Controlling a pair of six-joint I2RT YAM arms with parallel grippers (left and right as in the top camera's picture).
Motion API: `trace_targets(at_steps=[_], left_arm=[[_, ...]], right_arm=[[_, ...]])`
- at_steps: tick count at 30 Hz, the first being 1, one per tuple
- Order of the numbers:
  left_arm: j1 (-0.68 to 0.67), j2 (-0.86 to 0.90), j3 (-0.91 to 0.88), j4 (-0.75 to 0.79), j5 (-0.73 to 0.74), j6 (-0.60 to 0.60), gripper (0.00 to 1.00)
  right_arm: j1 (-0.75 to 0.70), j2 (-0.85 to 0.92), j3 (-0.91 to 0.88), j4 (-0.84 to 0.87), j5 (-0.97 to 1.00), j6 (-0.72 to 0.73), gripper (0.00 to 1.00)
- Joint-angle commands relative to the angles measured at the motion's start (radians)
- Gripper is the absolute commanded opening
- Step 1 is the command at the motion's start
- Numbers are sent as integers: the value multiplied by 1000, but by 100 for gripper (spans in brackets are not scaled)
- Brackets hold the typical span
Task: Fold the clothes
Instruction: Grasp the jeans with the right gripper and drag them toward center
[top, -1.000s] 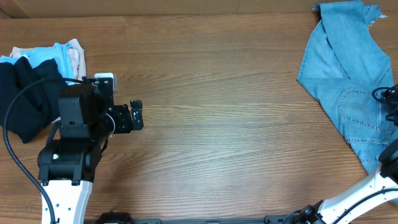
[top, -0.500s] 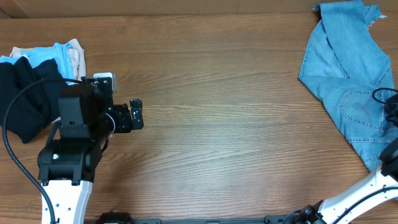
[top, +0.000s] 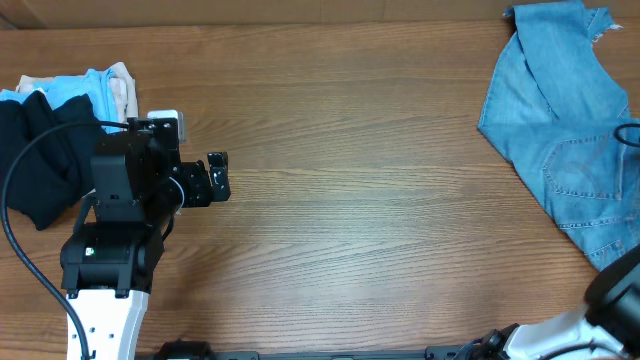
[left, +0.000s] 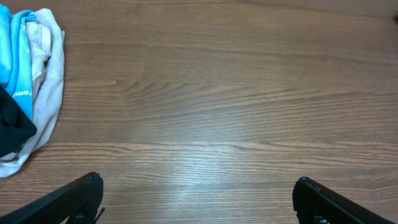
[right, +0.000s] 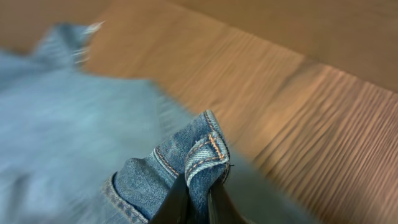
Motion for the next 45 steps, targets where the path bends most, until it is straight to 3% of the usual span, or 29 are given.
trace_targets(at_steps=[1, 6, 12, 18, 22, 25, 27, 28, 33, 37, 41, 45], left_arm=[[3, 5, 25, 13, 8, -13, 100], [3, 5, 25, 24, 7, -12, 100], [3, 5, 24, 74, 7, -9, 100], [3, 5, 25, 123, 6, 27, 100], [3, 5, 24, 153, 6, 38, 100], [3, 8, 24, 171, 6, 44, 100], [3, 14, 24, 177, 6, 44, 100], [3, 19, 25, 178, 7, 44, 100], [3, 40, 24, 175, 16, 39, 100], [2, 71, 24, 180, 137, 31, 100], [0, 148, 25, 176, 209, -74, 100], [-42, 273, 25, 177, 306, -137, 100]], right_arm=[[83, -103, 9, -98, -76, -2, 4], [261, -172, 9, -317, -114, -1, 5], [581, -179, 9, -510, -140, 3, 4], [909, -180, 9, -452, -135, 116, 6], [1086, -179, 9, -323, -131, 168, 8], [1190, -179, 9, -193, -120, 166, 17], [1234, -180, 9, -122, -119, 111, 35], [1247, -182, 9, -100, -116, 84, 52], [1207, -211, 10, -167, 63, 76, 76], [1088, -286, 10, -281, 227, 76, 86], [925, -384, 10, -357, 232, 77, 88], [774, -460, 9, -407, 189, 76, 98]])
